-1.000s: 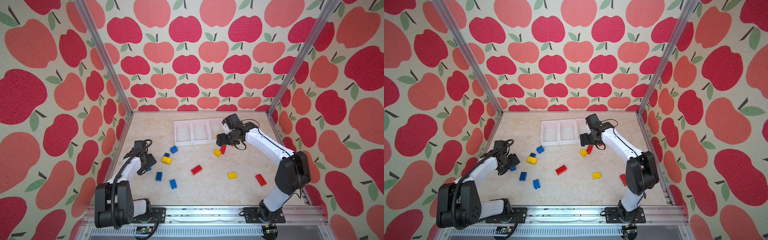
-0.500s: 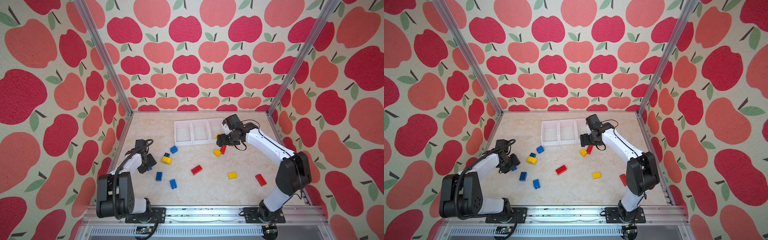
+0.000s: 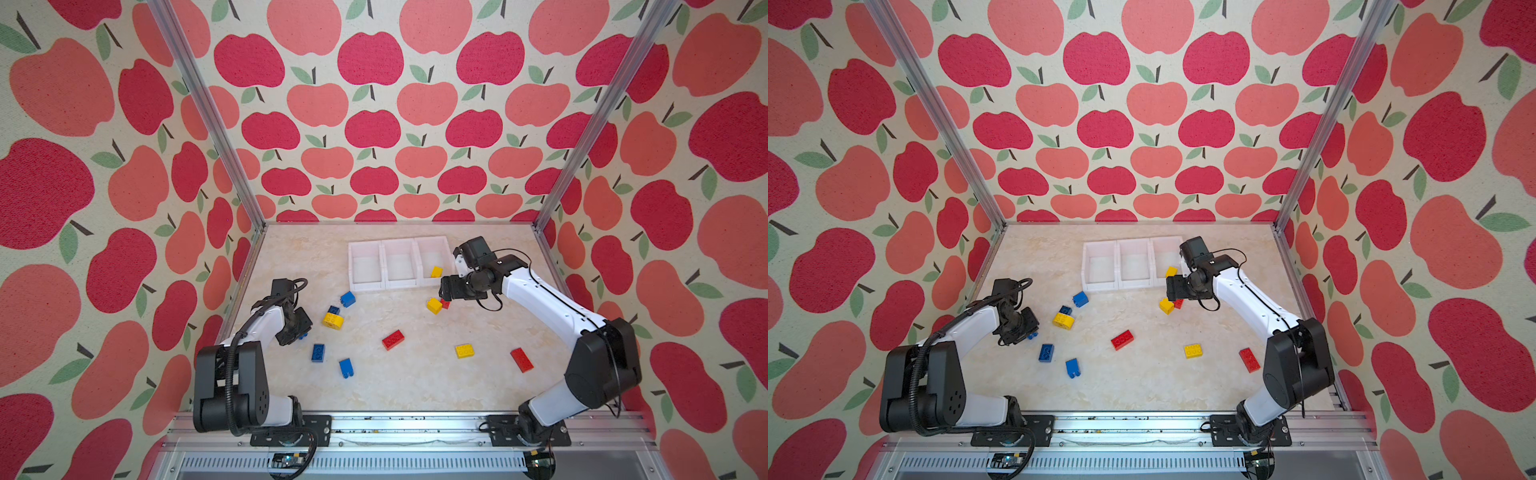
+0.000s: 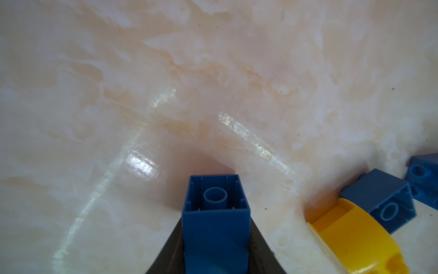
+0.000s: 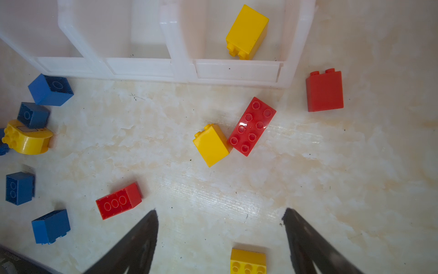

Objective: Sort the legos into containers by color
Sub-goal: 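Lower the left gripper onto an upright blue brick and grasp it, then lift the blue brick toward the tray with the left gripper while the right gripper hovers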

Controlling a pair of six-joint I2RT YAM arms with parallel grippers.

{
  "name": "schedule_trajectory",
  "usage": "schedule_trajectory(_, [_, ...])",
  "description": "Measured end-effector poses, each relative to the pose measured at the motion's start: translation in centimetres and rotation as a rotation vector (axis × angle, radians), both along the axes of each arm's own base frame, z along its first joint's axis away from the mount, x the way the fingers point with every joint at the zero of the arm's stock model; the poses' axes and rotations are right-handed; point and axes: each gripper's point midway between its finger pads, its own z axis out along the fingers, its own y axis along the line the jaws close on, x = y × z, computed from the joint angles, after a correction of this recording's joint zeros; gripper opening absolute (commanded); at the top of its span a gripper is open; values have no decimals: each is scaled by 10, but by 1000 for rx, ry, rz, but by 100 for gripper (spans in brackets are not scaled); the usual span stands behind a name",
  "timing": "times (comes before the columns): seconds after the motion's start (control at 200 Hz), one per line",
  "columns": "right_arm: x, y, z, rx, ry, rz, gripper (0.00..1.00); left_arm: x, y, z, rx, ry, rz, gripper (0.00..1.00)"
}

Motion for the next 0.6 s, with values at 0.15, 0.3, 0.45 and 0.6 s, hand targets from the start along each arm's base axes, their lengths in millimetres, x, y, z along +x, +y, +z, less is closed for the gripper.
schedule_trajectory(0.15, [-4, -6, 2, 12, -7, -15, 87, 1, -8, 2, 3, -6, -29, 24])
schedule_trajectory(0.3, [-14, -10, 0, 34, -9, -31, 91, 6, -18, 16, 29, -55, -77, 22])
schedule_trajectory(0.45, [-25, -18, -5, 48, -4, -52, 94, 22, -34, 45, 64, -140, -140, 20])
schedule_trajectory(0.6, [-34, -23, -9, 58, 2, -66, 96, 39, -60, 78, 100, -229, -226, 18])
